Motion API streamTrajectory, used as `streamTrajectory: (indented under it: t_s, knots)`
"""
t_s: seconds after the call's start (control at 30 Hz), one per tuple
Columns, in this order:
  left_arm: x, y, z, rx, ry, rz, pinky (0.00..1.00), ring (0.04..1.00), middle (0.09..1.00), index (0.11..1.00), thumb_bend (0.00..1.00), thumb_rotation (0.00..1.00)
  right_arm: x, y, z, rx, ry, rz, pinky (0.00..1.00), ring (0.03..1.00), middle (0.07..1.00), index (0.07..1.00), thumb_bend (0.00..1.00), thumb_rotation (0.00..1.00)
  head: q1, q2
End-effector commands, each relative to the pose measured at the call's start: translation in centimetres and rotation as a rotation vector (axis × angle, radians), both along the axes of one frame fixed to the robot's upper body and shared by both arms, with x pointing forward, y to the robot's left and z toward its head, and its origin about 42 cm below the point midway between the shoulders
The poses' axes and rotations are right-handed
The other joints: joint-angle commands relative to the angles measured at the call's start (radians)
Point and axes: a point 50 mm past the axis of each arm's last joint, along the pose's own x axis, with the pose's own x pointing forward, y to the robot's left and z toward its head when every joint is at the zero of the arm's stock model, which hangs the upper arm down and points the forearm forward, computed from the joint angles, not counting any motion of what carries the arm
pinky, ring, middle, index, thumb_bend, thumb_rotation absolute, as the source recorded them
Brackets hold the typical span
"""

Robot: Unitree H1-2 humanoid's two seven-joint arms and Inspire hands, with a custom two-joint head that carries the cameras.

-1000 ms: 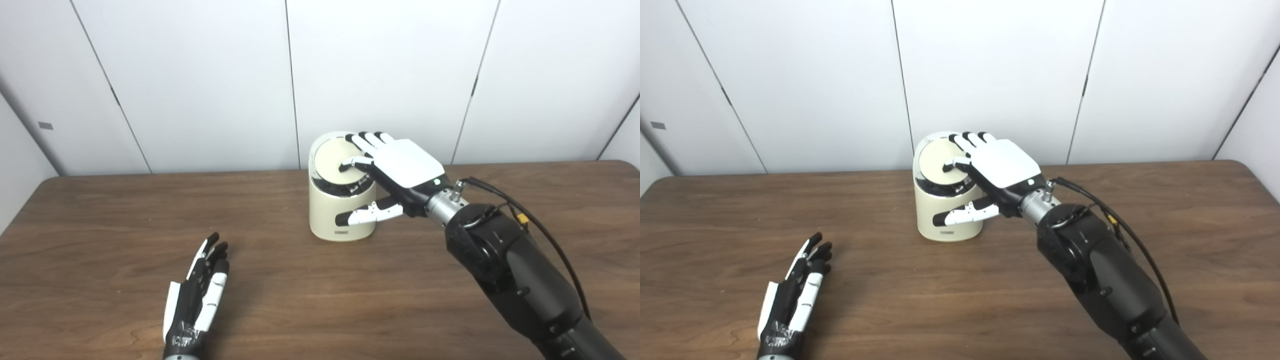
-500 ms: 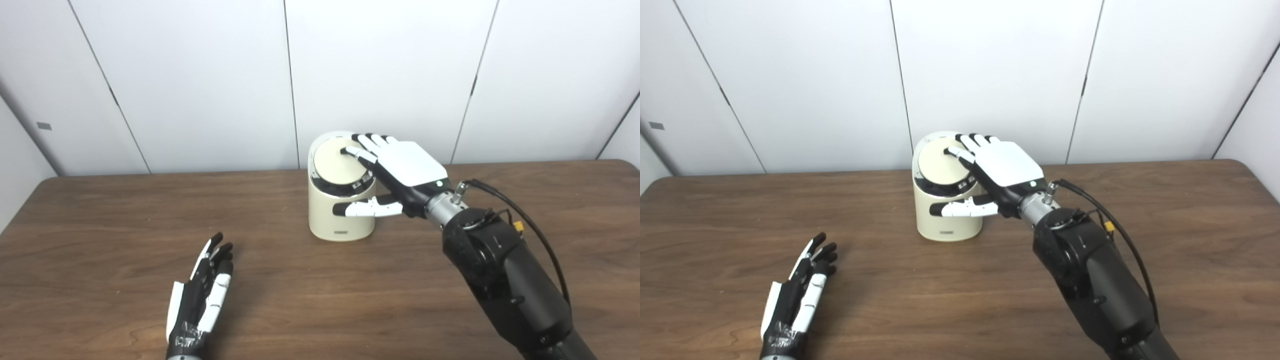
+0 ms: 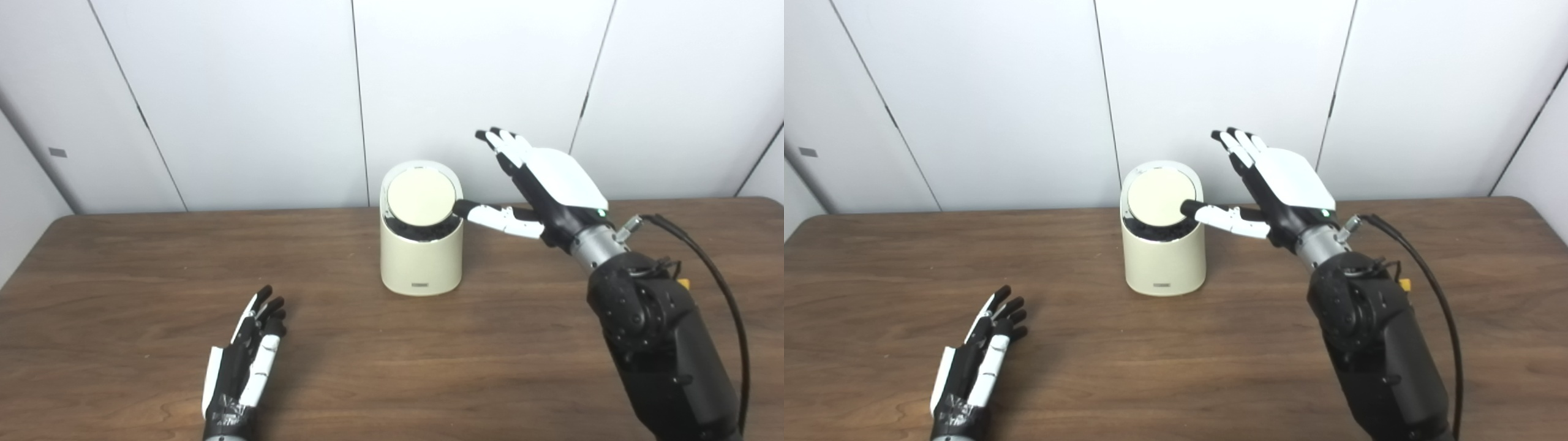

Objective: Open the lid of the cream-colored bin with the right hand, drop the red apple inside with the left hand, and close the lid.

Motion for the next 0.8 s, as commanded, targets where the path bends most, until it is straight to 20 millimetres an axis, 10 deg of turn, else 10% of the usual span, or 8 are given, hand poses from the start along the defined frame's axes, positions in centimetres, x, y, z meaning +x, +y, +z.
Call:
streamTrajectory:
  t_s: [0.0, 0.77]
  knots:
    - [0.3, 0.0, 1.3, -0.016, -0.033, -0.007, 0.85, 0.890, 0.909, 0.971, 0.65, 0.80, -0.9, -1.5, 1.1, 0.011, -0.046, -0.006, 0.91, 1.000, 1.000, 0.983, 0.57, 1.00, 0.001, 0.001]
    - [-4.7, 3.9, 1.8, 0.071, 0.019, 0.032, 0.98, 0.946, 0.955, 0.996, 0.52, 0.88, -8.5, -4.6, -10.6, 0.810, 0.207, -0.052, 0.86, 0.926, 0.956, 0.936, 0.56, 1.00, -0.008, 0.007]
